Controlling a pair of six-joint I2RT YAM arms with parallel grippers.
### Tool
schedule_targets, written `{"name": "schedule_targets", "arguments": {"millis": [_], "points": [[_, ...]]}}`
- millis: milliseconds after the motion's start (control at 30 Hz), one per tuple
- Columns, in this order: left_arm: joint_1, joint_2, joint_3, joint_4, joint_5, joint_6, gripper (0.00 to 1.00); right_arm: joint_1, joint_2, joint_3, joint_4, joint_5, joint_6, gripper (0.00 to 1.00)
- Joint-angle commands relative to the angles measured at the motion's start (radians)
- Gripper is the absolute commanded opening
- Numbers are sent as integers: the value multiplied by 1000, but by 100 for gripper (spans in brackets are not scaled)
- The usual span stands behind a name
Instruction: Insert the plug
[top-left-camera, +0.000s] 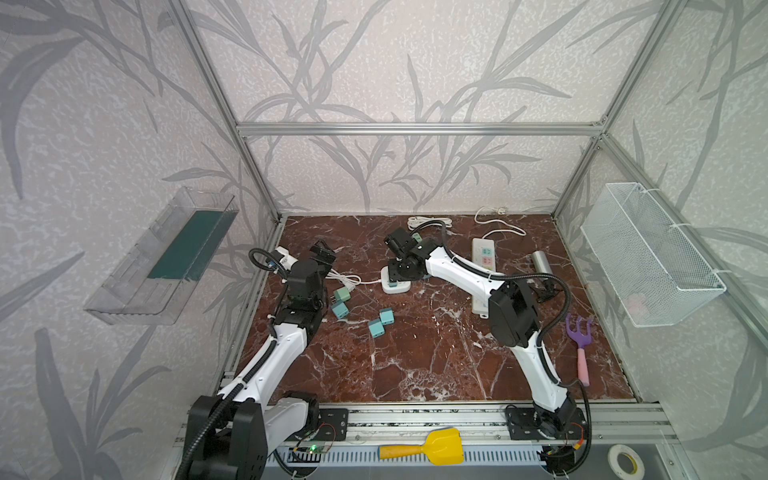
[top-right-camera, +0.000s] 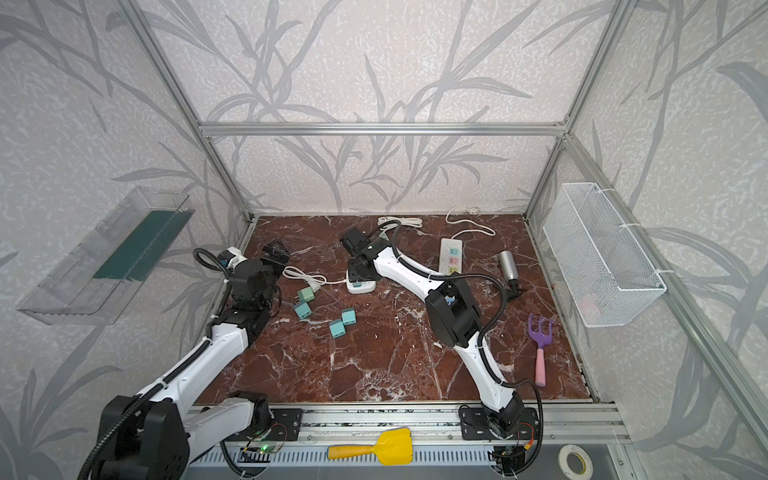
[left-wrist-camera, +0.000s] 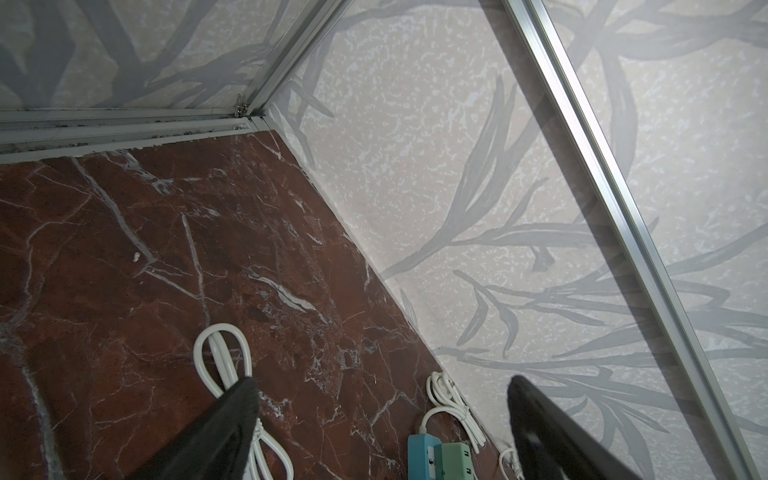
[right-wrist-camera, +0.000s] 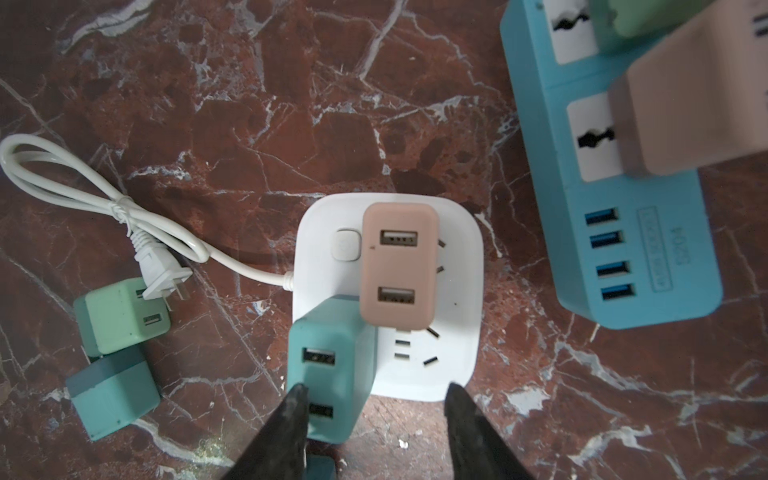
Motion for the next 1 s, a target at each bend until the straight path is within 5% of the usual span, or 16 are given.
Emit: {"name": "schedule_targets", "arguments": {"millis": [0, 400, 533, 633, 800, 967], "points": [[8, -6, 16, 21, -13, -3, 93, 10, 95, 62, -8, 14, 18, 53], [23, -7, 16, 29, -4, -5, 93, 25, 309, 466, -121, -45, -4, 58], [26, -2, 17, 42, 13, -2, 93, 24, 294, 564, -159, -53, -59, 74], [25, 2, 36, 47, 61, 28, 94, 24, 225, 560, -160, -43, -102, 83], [25, 3, 61, 49, 131, 57, 99, 24, 58, 486, -178, 1, -180, 84], [11, 1, 85, 38, 174, 83, 99, 1, -182, 222, -204, 157, -274, 88]]}}
